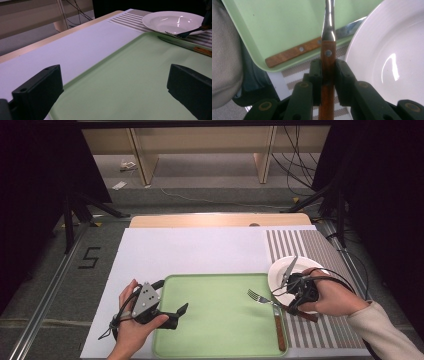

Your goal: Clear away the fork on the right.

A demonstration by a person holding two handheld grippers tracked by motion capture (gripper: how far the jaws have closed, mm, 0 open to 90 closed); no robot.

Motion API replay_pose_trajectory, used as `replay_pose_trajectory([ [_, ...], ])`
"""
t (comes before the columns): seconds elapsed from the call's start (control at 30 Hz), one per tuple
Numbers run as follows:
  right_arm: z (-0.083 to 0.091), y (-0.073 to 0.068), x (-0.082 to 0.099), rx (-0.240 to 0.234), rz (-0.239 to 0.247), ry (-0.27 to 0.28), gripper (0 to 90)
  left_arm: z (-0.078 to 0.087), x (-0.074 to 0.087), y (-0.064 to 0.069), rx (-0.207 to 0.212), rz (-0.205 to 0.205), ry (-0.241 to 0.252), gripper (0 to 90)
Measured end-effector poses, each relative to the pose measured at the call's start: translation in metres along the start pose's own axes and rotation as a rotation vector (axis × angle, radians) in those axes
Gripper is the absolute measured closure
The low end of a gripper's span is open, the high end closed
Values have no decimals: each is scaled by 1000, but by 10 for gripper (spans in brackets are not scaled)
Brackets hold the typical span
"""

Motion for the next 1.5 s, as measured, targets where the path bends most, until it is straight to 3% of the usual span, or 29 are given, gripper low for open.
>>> replay_pose_trajectory([
  [0.27,-2,0,-6,1,-5,0,775,-1,0,1,1,1,0,0],
  [0.5,-3,2,-14,4,-43,18,775,-1,0,1,2,-3,-1,0],
  [0.73,-4,2,-21,-2,-41,15,775,-1,0,0,3,-1,0,0],
  [0.93,-6,1,-30,-2,-37,45,775,-2,1,0,2,-1,-4,0],
  [1.17,-7,2,-37,-1,-23,38,775,0,0,0,0,1,3,0],
  [1.37,-10,2,-41,-14,-53,35,775,0,-1,0,0,0,4,0],
  [1.5,-13,1,-44,-21,-40,31,775,0,0,0,1,3,5,0],
])
Point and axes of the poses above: each handheld gripper's, and its own axes: z roughly backward along the jaws, x roughly out of its underside, y roughly to its right, the point moved 4 cm from there along -z, roughly forward along the jaws, and after that the axes turned 13 degrees about z, right-handed, at the moved point
